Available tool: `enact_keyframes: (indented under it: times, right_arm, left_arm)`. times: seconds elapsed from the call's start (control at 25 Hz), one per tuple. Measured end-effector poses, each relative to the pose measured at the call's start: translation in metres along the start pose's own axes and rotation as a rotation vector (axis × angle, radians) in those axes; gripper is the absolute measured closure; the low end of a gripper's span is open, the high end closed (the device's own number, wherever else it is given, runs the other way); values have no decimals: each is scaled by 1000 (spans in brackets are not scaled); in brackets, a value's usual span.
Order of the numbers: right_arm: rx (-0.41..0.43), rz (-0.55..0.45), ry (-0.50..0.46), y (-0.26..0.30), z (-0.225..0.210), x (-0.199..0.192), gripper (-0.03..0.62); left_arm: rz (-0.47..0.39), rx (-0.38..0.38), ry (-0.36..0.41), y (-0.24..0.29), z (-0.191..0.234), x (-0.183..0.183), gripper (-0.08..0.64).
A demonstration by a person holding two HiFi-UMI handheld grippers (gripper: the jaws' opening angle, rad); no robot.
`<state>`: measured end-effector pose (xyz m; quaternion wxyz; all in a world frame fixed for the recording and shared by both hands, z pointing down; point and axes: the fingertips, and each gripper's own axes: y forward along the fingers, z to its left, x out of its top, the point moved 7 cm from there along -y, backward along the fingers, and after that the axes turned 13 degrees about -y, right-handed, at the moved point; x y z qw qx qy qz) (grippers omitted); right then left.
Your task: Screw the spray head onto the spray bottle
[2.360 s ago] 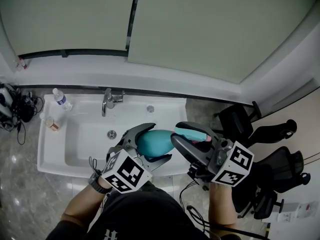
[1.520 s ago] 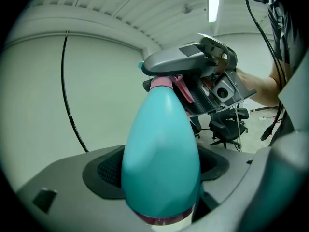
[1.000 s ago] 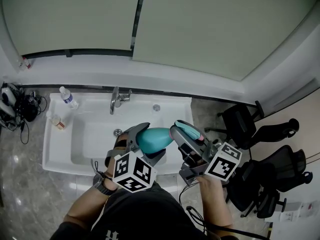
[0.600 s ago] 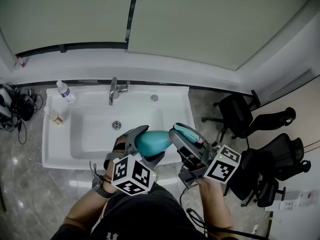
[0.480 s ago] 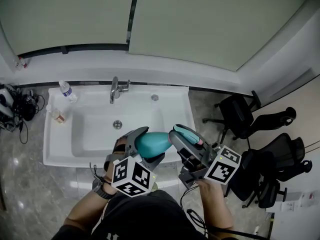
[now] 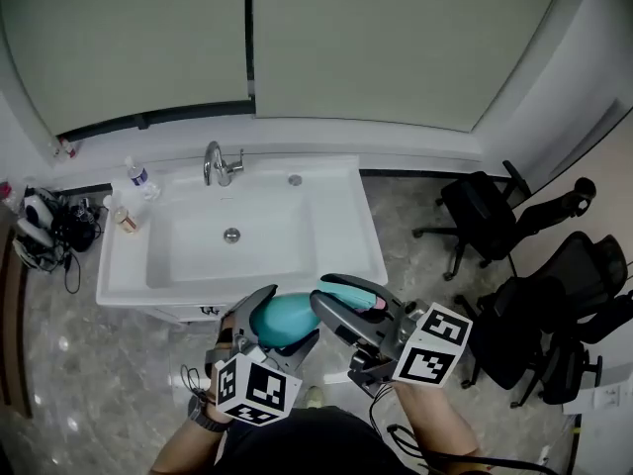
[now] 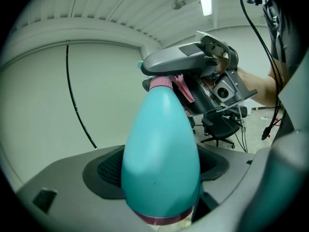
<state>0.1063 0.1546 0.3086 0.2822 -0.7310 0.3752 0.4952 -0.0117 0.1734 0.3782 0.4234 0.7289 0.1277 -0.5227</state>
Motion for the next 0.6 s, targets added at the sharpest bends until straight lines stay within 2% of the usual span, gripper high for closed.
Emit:
enact_keyframes:
  times: [0.24,0.4,0.6]
  right_arm:
    - [46,-18,10,-73,49,-14,462]
    - [56,-39,-10,-90,85,-14,462]
    - [33,-50,-4,-98,126,-24,462]
  left_arm:
    - [49,46,12,-36,-84,-4,147]
    - [41,62,32,-67,-108,-5,146]
    - [51,41,45,-102,-124,-17,146]
